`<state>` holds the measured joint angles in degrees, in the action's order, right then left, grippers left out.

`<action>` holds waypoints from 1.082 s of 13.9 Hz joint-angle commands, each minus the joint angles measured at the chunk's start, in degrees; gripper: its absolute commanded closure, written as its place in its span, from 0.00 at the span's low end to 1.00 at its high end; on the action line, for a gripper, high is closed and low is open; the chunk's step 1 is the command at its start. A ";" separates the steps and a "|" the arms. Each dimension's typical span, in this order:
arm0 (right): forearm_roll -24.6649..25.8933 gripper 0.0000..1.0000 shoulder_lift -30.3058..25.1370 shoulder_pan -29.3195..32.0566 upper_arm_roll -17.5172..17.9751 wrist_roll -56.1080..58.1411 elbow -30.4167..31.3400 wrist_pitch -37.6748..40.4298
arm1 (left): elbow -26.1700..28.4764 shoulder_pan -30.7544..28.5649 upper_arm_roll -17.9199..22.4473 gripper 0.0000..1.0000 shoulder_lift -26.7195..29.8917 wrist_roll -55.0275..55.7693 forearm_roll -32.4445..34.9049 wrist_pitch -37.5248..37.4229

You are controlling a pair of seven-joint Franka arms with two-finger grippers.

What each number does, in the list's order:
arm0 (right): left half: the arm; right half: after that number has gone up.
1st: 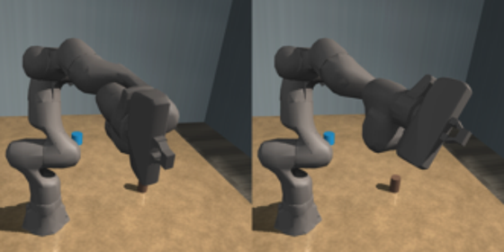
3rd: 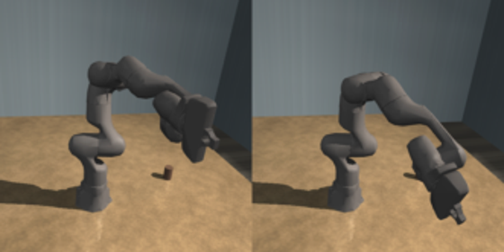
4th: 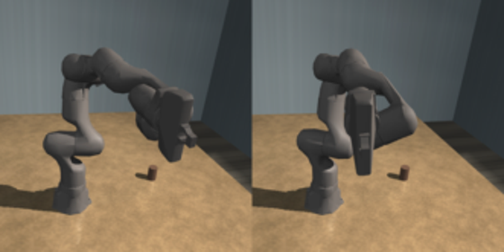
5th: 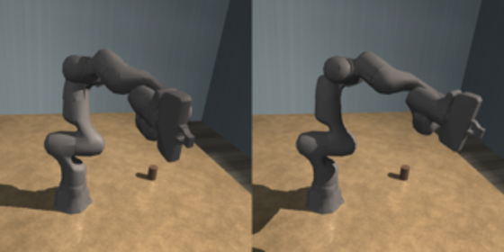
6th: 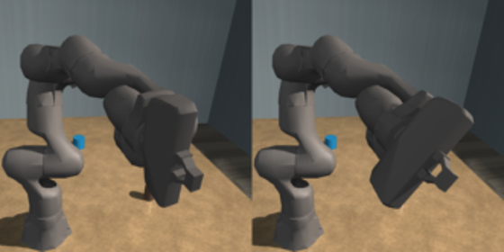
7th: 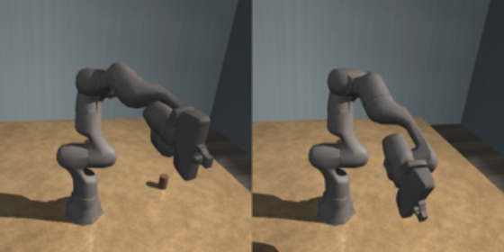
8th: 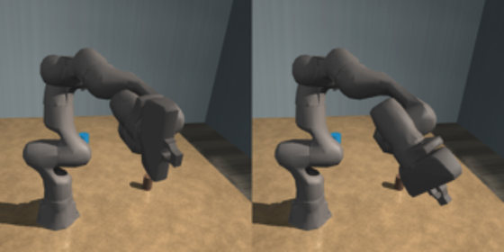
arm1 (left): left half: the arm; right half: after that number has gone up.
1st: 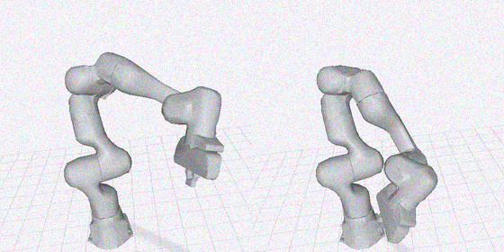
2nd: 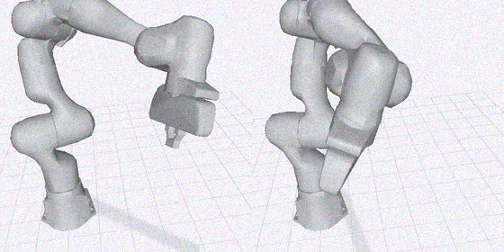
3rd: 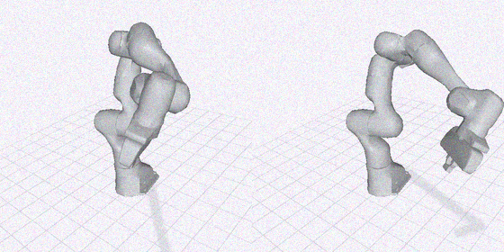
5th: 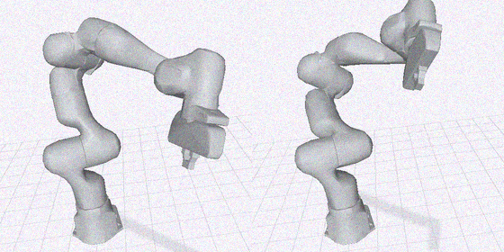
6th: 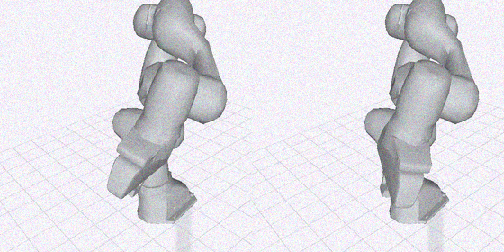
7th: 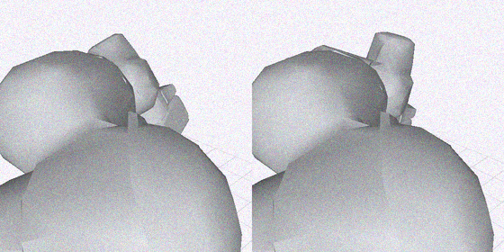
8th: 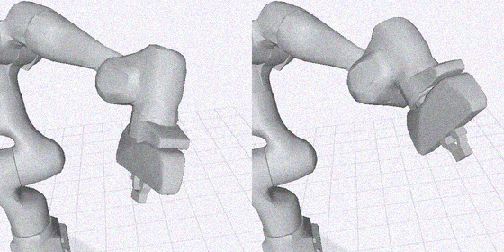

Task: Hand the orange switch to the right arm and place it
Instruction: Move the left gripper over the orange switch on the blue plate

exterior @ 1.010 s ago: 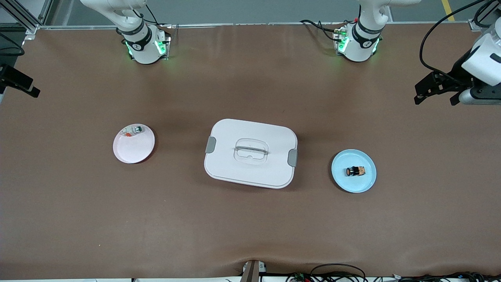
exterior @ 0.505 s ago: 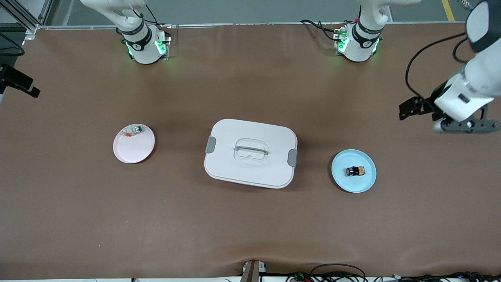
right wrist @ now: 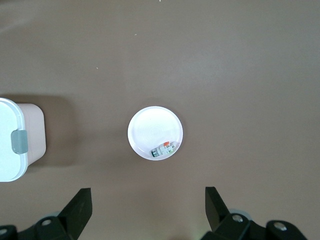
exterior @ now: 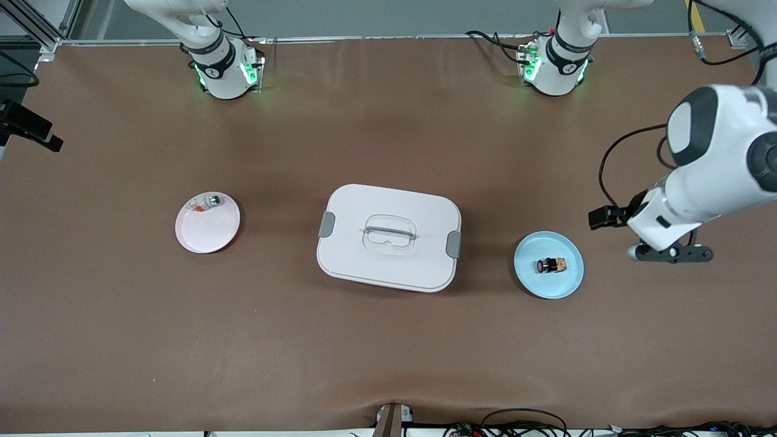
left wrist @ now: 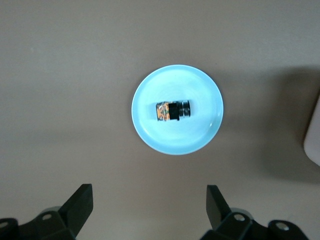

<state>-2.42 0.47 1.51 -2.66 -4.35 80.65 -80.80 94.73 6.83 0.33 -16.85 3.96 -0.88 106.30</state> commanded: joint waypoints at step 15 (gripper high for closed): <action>-0.22 0.00 -0.21 -0.36 0.20 1.89 1.09 -0.32 | 0.98 2.49 0.02 0.00 -14.43 0.34 1.41 15.94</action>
<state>-2.40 0.51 0.92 -2.36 -3.19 81.59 -80.81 95.36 8.99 0.29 -30.53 3.96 -0.11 120.29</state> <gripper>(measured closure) 0.000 0.000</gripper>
